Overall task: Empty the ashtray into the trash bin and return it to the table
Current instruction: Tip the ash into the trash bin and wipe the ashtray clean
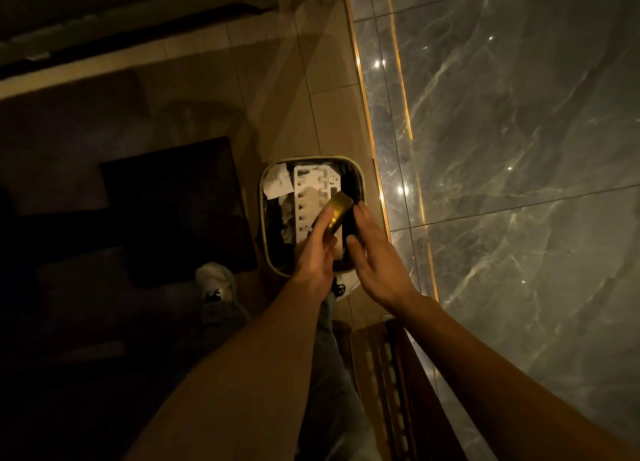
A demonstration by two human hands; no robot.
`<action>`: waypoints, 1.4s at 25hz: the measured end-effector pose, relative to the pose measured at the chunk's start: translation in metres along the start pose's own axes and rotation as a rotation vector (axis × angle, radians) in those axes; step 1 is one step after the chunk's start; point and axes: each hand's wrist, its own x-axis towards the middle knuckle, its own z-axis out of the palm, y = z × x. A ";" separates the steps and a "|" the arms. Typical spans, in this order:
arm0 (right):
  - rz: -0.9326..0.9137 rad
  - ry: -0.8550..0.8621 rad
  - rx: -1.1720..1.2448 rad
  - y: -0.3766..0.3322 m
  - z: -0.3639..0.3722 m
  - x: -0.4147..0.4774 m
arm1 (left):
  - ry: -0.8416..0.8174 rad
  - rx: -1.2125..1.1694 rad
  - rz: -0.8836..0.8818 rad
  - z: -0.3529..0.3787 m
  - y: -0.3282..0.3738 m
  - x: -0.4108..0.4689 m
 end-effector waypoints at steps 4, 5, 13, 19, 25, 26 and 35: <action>-0.061 0.021 -0.148 0.019 0.017 0.023 | -0.065 -0.115 -0.076 0.001 -0.002 0.027; -0.075 0.020 -0.172 0.024 0.021 0.030 | -0.058 -0.155 -0.106 0.000 -0.001 0.034; -0.143 -0.156 -0.258 0.040 0.044 0.069 | -0.072 -0.352 -0.181 -0.007 0.003 0.067; -0.135 -0.093 -0.312 0.040 0.047 0.067 | -0.121 -0.360 -0.169 0.001 0.006 0.070; -0.157 0.025 -0.283 0.036 0.035 0.067 | -0.151 -0.407 -0.263 0.002 -0.001 0.074; -0.143 -0.035 -0.281 0.035 0.035 0.067 | -0.154 -0.411 -0.254 0.002 -0.002 0.074; -0.162 -0.186 -0.352 0.028 0.038 0.067 | -0.170 -0.395 -0.222 -0.004 -0.011 0.076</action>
